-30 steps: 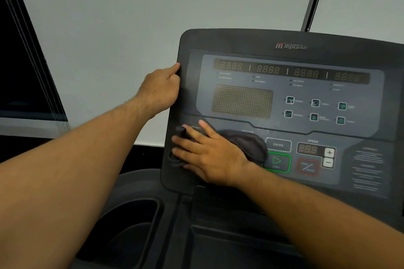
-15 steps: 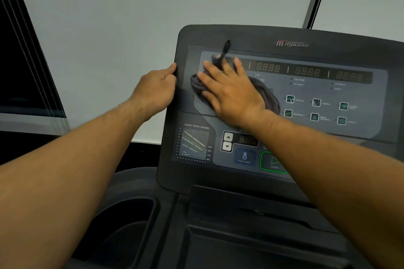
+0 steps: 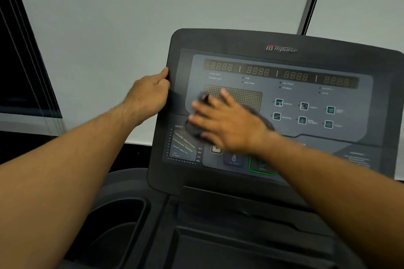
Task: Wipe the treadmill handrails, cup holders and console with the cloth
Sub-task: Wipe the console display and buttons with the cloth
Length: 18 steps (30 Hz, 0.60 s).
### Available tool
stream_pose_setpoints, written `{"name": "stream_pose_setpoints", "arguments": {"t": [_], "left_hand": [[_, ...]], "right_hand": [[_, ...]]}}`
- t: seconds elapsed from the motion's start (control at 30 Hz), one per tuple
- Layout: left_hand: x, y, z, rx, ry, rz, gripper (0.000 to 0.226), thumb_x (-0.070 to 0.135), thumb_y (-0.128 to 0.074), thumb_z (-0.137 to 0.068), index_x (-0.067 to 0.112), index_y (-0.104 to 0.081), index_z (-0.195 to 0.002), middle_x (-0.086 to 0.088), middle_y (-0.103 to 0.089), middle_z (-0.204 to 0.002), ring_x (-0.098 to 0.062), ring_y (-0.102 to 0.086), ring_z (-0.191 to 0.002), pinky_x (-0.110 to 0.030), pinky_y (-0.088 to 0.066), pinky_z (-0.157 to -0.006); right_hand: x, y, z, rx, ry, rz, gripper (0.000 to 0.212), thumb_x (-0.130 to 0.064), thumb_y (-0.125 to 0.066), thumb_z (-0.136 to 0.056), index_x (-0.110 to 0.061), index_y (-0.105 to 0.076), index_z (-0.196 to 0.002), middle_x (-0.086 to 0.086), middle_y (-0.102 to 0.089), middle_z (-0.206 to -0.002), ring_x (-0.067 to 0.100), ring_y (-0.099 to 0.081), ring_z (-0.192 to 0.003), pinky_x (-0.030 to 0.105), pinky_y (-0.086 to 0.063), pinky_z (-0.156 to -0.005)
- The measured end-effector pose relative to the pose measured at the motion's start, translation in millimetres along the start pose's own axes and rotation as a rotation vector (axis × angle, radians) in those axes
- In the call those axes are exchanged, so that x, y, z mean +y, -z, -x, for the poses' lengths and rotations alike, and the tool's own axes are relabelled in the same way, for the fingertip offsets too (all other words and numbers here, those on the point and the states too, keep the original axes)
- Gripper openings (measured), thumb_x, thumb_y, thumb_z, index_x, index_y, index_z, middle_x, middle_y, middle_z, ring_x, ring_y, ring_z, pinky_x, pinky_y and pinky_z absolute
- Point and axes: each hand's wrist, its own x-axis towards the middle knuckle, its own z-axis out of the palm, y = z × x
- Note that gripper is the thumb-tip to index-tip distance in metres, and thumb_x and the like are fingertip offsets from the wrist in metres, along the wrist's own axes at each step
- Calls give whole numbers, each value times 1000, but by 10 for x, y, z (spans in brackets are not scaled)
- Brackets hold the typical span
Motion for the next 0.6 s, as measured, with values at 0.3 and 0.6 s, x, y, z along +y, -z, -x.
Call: {"name": "stream_pose_setpoints", "arguments": {"t": [0.3, 0.6], "left_hand": [[72, -183, 175, 61, -79, -221, 38, 35, -31, -102, 18, -41, -135, -9, -54, -136, -35, -51, -118, -42, -40, -95], [49, -381, 266, 135, -216, -377, 52, 39, -34, -103, 25, -26, -152, 4, -4, -164, -27, -26, -144, -46, -32, -110]], "right_hand": [[87, 60, -17, 99, -324, -18, 53, -38, -30, -97, -15, -43, -142, 12, -39, -150, 39, -35, -137, 58, -18, -113], [-500, -143, 524, -22, 109, -91, 48, -39, -41, -95, -21, -48, -139, 8, -44, -148, 36, -33, -139, 57, -14, -114]]}}
